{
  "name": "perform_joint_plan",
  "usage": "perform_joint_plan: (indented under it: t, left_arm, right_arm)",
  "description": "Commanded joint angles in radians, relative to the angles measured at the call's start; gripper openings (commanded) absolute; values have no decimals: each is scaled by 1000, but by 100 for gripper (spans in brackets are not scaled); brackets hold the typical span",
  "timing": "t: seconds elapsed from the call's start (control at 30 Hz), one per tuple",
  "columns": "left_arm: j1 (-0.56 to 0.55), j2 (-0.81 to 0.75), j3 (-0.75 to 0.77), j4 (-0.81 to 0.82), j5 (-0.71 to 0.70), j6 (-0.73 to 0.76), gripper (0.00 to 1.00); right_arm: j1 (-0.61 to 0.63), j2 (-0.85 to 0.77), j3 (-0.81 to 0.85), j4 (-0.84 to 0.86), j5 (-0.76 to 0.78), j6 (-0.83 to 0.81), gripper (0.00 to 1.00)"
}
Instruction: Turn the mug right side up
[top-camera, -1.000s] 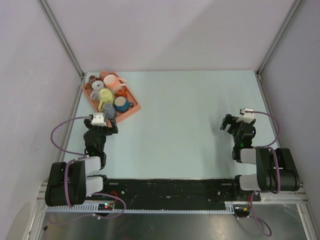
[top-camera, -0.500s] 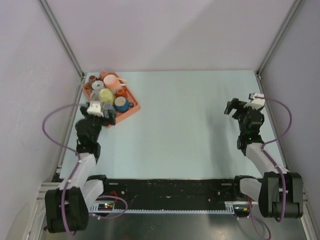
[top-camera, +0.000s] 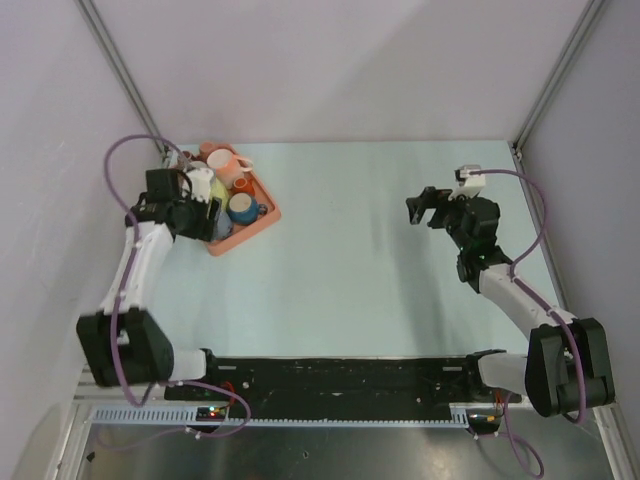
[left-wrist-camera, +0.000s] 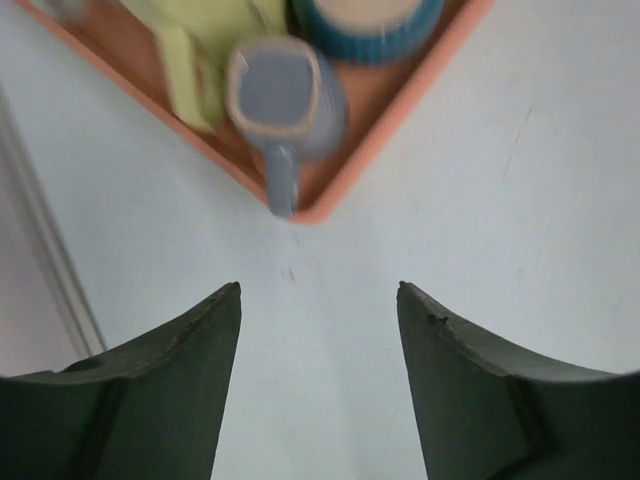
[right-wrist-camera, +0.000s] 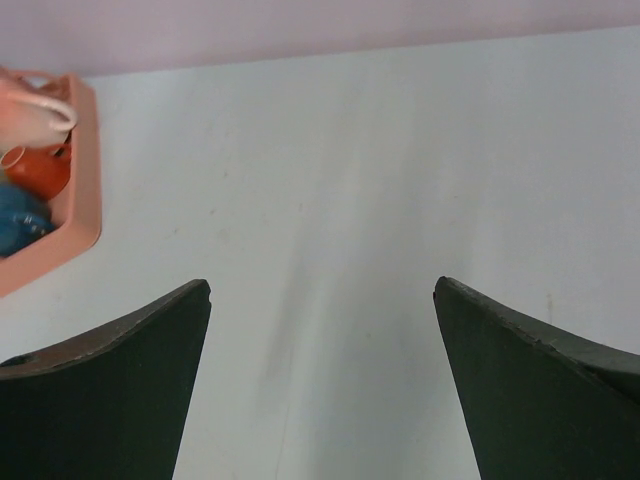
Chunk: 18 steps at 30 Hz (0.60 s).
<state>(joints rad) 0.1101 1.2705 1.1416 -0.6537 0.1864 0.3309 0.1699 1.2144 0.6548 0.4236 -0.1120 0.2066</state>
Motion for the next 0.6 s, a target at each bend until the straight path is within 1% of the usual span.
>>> perform_joint_plan:
  t: [0.0,0.1,0.2,0.33,0.47,0.57]
  left_arm:
    - [9,156,75,-200,-56,109,66]
    - [9,264,145,-178,-73,101,63]
    - [8,350,195,-140,-85,90,62]
    - [7,413,222,-87,-113,84,56]
    - [3,466,224,-73,-100,96,46]
    - [-1,487,233,-71,-88,103,44]
  right_arm:
    - [49,16,45,-11,-28,17,100]
    - [87,15,44,-59,-12,19,99]
    - [130,-5,45,-124,39,21,99]
    - [178,-35,45,-191,98,18,99]
    - [209,-65,45,-247,168,3,99]
    - [218,-94,45,-280,201,-13,99]
